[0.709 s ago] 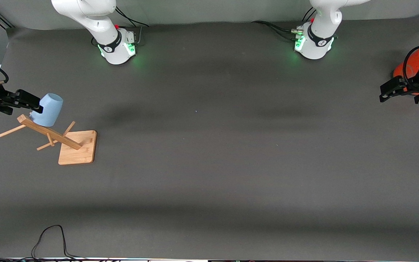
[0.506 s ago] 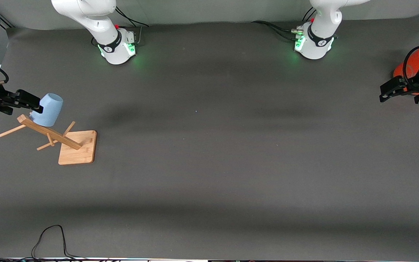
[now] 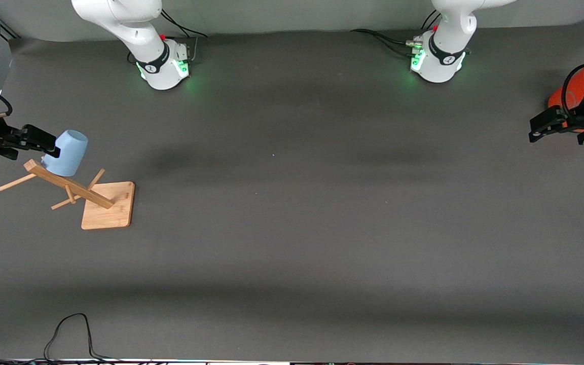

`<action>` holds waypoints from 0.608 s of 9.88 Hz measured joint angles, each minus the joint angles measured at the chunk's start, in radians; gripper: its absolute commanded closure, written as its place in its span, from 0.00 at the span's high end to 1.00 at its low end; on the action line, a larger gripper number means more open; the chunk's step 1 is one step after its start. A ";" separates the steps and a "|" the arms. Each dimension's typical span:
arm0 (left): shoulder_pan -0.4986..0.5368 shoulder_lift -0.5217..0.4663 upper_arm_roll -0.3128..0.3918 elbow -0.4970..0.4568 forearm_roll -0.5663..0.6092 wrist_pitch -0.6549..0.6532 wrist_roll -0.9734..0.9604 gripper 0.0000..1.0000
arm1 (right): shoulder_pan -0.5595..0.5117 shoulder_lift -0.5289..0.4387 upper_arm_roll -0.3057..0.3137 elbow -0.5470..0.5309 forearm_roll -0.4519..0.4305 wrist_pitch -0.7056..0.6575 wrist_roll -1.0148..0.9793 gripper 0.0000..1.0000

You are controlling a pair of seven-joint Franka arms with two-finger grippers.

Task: Rotate and upright cup with both arms
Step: 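Reach the right gripper to the blue cup on the wooden stand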

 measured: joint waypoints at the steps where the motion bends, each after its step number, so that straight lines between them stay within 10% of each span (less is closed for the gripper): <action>1: 0.000 0.000 -0.001 0.000 0.000 0.000 0.000 1.00 | -0.001 -0.029 -0.020 -0.030 -0.002 0.000 0.000 1.00; 6: -0.003 -0.004 -0.017 0.006 0.000 -0.012 -0.032 1.00 | -0.004 -0.193 -0.126 -0.192 -0.003 0.001 -0.001 1.00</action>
